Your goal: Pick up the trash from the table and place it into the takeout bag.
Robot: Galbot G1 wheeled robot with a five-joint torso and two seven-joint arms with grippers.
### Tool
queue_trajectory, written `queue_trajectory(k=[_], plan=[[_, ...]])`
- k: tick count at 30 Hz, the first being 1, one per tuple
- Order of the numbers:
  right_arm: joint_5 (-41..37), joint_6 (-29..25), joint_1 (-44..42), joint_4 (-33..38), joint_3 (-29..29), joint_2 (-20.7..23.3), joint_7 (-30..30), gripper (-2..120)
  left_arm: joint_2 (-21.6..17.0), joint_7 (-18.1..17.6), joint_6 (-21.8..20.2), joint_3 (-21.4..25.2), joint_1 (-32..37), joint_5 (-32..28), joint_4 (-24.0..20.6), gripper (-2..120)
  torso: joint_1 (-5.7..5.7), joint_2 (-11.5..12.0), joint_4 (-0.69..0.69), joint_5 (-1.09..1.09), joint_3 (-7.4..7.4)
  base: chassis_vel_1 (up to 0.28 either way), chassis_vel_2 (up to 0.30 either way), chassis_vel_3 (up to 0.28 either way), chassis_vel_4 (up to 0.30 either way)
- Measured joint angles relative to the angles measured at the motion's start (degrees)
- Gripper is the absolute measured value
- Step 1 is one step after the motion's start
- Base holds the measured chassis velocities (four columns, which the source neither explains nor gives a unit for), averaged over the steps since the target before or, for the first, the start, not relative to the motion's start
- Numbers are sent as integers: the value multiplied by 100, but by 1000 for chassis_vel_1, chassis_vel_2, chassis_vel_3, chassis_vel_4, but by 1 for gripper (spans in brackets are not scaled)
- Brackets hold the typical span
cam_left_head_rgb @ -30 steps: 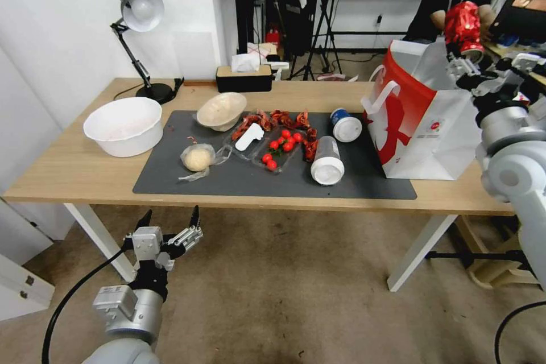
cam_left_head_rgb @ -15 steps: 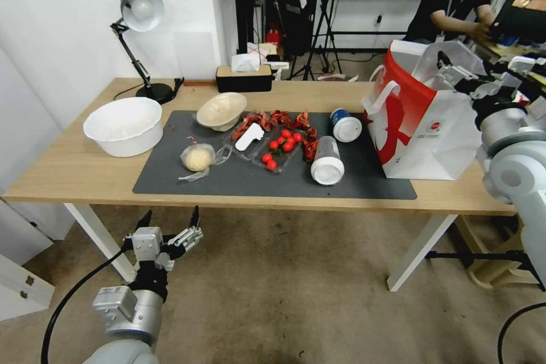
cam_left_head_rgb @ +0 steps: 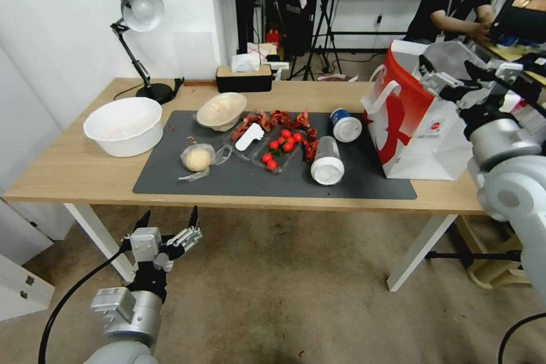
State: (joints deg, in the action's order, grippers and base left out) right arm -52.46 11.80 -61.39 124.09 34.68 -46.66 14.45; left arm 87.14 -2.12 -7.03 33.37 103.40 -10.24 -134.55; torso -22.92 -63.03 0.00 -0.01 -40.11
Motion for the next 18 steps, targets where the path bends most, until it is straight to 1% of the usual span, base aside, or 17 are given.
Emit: queue_trajectory(k=[2,3,6,7,9,10,14,15,17,18], plan=[[122,-132,-329,141,37,-43,-122,100,-19,-2,9,25,0,-7,0,100,0,0,-1,0,0,0,0,0,0],[122,-132,-329,141,37,-43,-122,100,-19,-2,9,25,0,-7,0,100,0,0,-1,0,0,0,0,0,0],[464,-446,-942,328,166,-227,-275,100,-43,-4,28,51,-1,-35,0,100,0,0,-1,0,0,0,0,0,0],[464,-446,-942,328,166,-227,-275,100,-43,-4,28,51,-1,-35,0,100,0,0,-1,0,0,0,0,0,0],[880,-873,-1444,388,246,-453,-426,100,-55,-4,36,58,-9,-59,1,100,1,0,-2,0,1,0,0,0,0],[880,-873,-1444,388,246,-453,-426,100,-55,-4,36,58,-9,-59,1,100,1,0,-2,0,1,0,0,0,0],[1530,-1817,-2384,333,300,-1066,-800,100,-74,9,96,59,-39,-101,49,100,1,0,1,1,0,0,0,0,0],[1530,-1817,-2384,333,300,-1066,-800,100,-74,9,96,59,-39,-101,49,100,1,0,1,1,0,0,0,0,0],[1798,-2280,-2768,217,284,-1373,-997,100,-88,19,111,57,-39,-113,88,100,2,0,1,1,1,0,0,0,0],[1871,-2375,-2898,191,272,-1471,-1046,100,-93,23,118,56,-39,-119,100,100,1,0,-1,0,1,0,0,0,0]])
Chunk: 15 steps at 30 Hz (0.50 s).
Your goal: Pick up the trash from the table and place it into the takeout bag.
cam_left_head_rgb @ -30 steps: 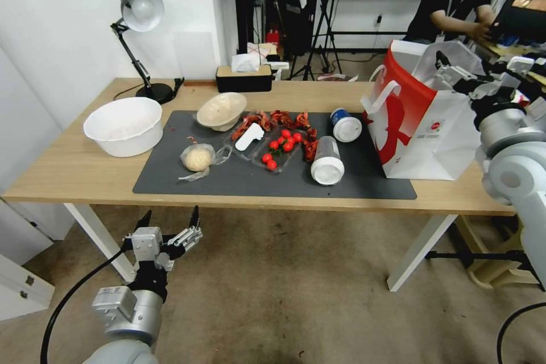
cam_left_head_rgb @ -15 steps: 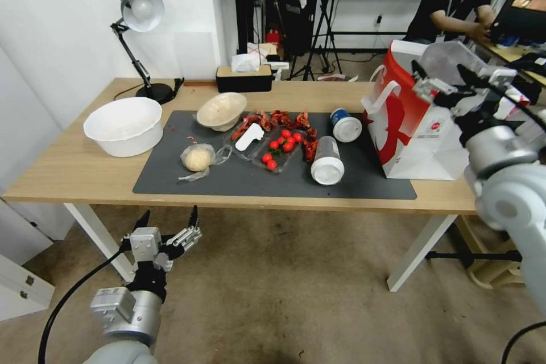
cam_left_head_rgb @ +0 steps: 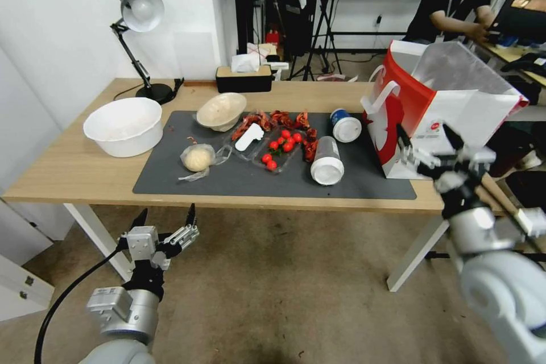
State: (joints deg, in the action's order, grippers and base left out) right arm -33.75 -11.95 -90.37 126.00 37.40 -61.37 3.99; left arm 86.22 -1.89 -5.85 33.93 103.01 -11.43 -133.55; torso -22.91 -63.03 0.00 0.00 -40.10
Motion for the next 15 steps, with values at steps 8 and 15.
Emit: queue_trajectory(k=[8,15], plan=[[329,-311,-416,-120,-131,-349,-98,100,-15,5,20,-7,-5,-14,38,100,0,0,0,0,0,0,0,0,0],[552,-550,-519,-275,-207,-508,-153,100,-21,6,26,-18,-8,-16,56,100,0,0,0,0,0,0,0,0,0]])
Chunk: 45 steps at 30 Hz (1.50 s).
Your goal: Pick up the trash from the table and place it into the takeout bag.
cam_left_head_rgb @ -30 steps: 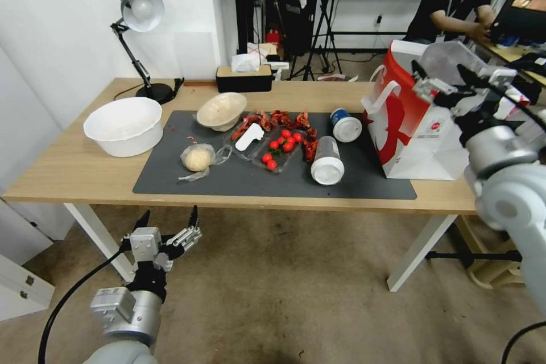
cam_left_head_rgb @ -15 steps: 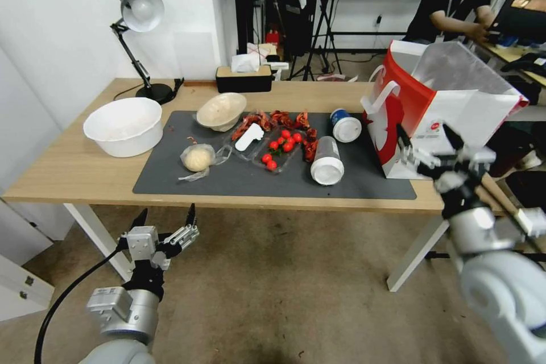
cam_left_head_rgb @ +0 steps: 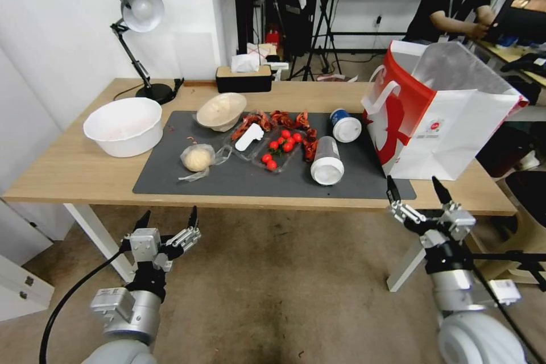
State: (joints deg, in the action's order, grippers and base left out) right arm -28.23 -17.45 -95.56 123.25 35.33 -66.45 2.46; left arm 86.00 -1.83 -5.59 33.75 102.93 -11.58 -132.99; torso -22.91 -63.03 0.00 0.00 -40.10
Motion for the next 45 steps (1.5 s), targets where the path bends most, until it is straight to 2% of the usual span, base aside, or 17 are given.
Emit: queue_trajectory(k=[10,11,28,32,35,39,42,43,45], plan=[[94,-176,-51,-145,-65,-103,-40,100,-6,5,2,-9,-6,-1,8,100,0,0,0,0,0,0,0,0,0],[210,-439,-138,-387,-186,-236,-119,100,-9,10,4,-18,-20,-4,20,100,0,0,0,0,0,0,0,0,0],[350,-520,-200,-716,-364,-348,-164,100,12,14,11,-21,-46,-3,68,100,-1,0,0,1,-1,0,0,0,0],[382,-163,-130,-726,-496,-303,-48,100,30,13,20,3,-37,-3,92,100,-1,0,0,0,-1,0,0,0,0],[530,296,226,-778,-852,-305,255,100,59,13,36,25,-26,6,109,100,-1,1,1,0,-1,0,0,0,0],[569,548,540,-782,-1063,-290,441,100,76,12,38,36,-26,9,109,100,-1,1,-1,1,-1,0,0,0,0],[643,987,1192,-705,-1531,-161,805,100,128,14,38,38,-16,11,87,100,-1,1,-1,1,-1,0,0,0,0],[643,987,1192,-705,-1531,-161,805,100,128,14,38,38,-16,11,87,100,-1,1,-1,1,-1,0,0,0,0],[656,1428,1662,-585,-1911,-52,1143,100,142,15,37,50,-16,22,66,100,-1,1,0,0,-1,0,0,0,0]])
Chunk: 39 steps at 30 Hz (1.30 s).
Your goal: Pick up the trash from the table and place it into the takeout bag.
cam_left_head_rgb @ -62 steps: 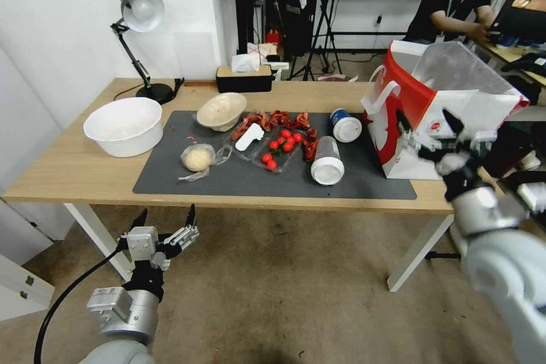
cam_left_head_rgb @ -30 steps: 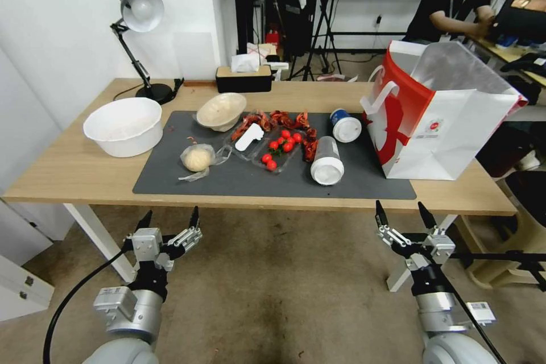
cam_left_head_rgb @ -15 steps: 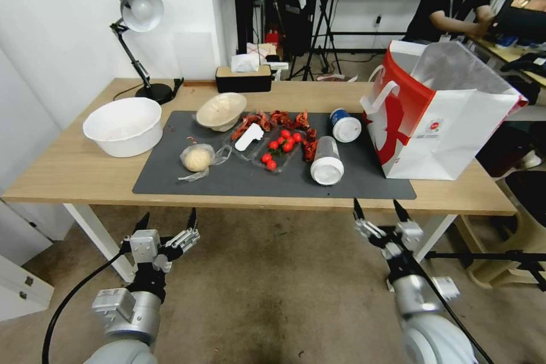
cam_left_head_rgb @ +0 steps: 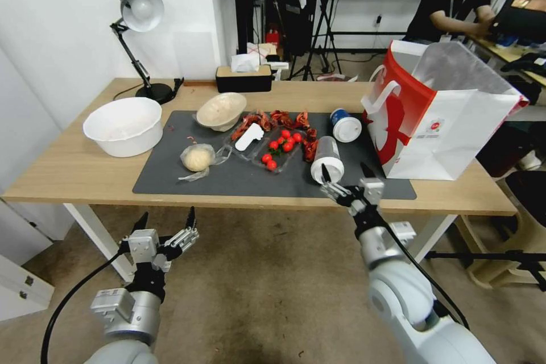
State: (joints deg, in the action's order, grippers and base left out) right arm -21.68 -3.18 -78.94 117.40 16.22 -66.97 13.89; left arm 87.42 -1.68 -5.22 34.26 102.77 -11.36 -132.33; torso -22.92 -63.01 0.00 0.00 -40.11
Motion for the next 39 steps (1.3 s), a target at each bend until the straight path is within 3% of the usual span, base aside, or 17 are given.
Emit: queue_trajectory(k=[7,10,15,23,32,39], plan=[[-65,893,835,35,-576,20,474,100,33,-2,-3,-16,16,54,16,100,0,0,0,0,0,0,0,0,0],[-405,1516,1311,-88,-822,-35,906,100,34,-5,-4,9,55,54,0,100,0,0,0,0,0,0,0,0,0],[-619,1839,1642,-363,-955,-95,1205,100,39,-6,-14,38,96,53,-53,100,0,-1,0,0,0,0,0,0,0],[-853,2243,1769,-544,-1009,-169,1552,100,55,-40,16,37,83,50,-19,100,0,-1,1,0,1,0,0,0,0],[-1005,2311,1826,-653,-1014,-195,1562,100,57,-119,18,16,77,72,25,100,0,-1,0,0,1,0,0,0,0],[-1008,2302,1827,-690,-1010,-226,1536,77,58,-133,19,-11,77,88,43,100,0,-1,0,0,1,0,0,0,0]])
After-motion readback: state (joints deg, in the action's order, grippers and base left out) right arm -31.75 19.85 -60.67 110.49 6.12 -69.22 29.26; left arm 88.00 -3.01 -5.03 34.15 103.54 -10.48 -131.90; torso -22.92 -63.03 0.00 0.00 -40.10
